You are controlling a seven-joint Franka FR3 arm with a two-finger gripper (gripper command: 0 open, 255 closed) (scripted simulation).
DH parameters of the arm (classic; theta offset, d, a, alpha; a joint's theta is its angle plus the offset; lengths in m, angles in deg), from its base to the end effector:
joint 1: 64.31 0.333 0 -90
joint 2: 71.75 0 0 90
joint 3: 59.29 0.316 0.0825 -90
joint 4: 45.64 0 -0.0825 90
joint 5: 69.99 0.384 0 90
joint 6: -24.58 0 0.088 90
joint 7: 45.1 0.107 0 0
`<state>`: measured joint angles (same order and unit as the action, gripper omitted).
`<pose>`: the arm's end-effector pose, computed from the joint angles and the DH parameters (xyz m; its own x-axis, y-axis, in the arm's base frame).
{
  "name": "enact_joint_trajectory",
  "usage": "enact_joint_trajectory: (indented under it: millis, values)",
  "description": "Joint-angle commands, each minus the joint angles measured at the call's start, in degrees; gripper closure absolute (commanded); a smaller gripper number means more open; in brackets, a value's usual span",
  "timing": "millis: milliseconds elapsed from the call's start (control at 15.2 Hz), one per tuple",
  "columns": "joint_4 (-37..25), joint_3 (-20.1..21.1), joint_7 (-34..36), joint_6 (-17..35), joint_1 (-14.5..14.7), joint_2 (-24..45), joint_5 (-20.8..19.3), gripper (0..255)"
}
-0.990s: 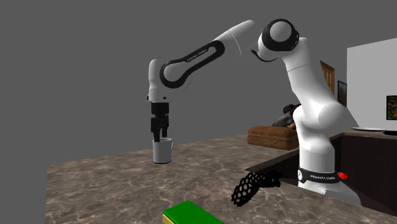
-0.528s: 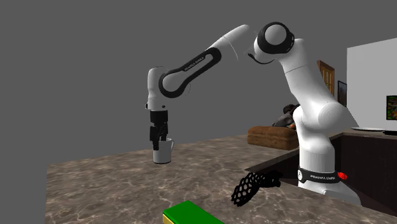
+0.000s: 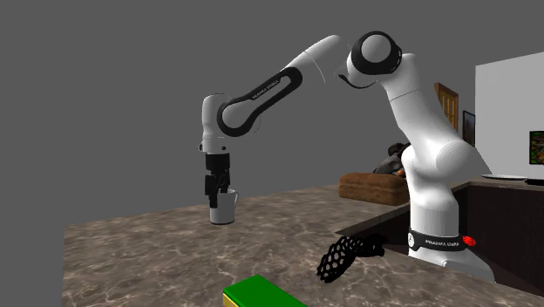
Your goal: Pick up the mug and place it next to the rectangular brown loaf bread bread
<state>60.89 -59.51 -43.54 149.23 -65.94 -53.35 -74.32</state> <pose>0.6272 -0.0230 0.3472 0.9999 -0.0163 -0.0045 -0.0160 -0.9979 0.0633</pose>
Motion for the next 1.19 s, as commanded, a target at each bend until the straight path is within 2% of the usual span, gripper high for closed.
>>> enact_joint_trajectory:
  millis: [0, 594, 1122]
  values:
    - [0.0, 0.0, 0.0, 0.0, 0.0, 0.0, 0.0, 255]
    - [0.0, 0.0, 0.0, 0.0, 0.0, 0.0, 0.0, 255]
    - [-2.7, 0.1, -0.4, -5.3, 0.0, -2.6, 0.2, 255]
